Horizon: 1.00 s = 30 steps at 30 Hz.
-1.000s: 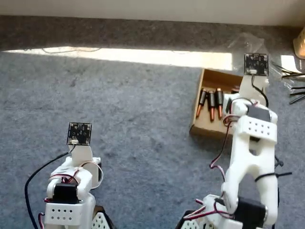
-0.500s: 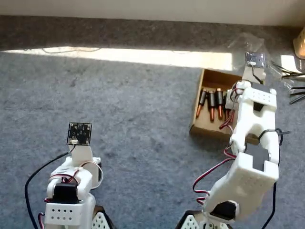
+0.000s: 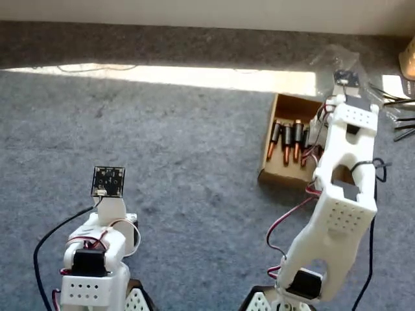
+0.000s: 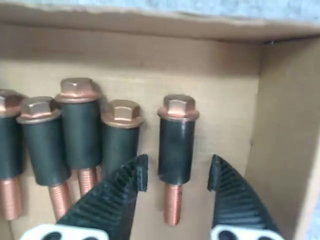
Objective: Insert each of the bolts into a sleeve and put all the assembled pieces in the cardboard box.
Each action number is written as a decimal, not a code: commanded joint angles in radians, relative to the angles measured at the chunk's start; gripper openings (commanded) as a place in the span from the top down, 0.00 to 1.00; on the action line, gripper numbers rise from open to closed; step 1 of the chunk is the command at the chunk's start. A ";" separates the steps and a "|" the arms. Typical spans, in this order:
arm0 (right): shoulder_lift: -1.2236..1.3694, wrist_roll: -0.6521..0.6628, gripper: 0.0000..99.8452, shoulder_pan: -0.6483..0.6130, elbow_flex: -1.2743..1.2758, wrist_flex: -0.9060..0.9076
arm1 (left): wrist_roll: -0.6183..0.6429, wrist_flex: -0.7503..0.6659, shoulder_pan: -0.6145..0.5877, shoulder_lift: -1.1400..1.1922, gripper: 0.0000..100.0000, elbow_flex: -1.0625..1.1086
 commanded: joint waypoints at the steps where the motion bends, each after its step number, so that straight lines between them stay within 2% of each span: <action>1: -0.008 0.014 0.81 -0.013 -0.082 0.056 | -0.003 0.005 0.013 -0.007 0.99 0.021; 10: -0.093 0.006 0.81 -0.068 -0.297 0.303 | -0.003 0.005 0.013 -0.007 0.99 0.021; 18: -0.209 0.006 0.99 -0.160 -0.524 0.533 | -0.002 0.005 0.010 -0.007 0.99 0.021; 21: -0.269 0.006 1.00 -0.189 -0.564 0.539 | 0.000 0.005 0.008 -0.007 0.99 0.021; 26: -0.407 0.006 1.00 -0.243 -0.564 0.541 | 0.003 0.002 -0.099 -0.007 0.99 0.021; 30: -0.558 0.006 1.00 -0.272 -0.562 0.541 | 0.003 0.005 -0.119 -0.007 0.99 0.021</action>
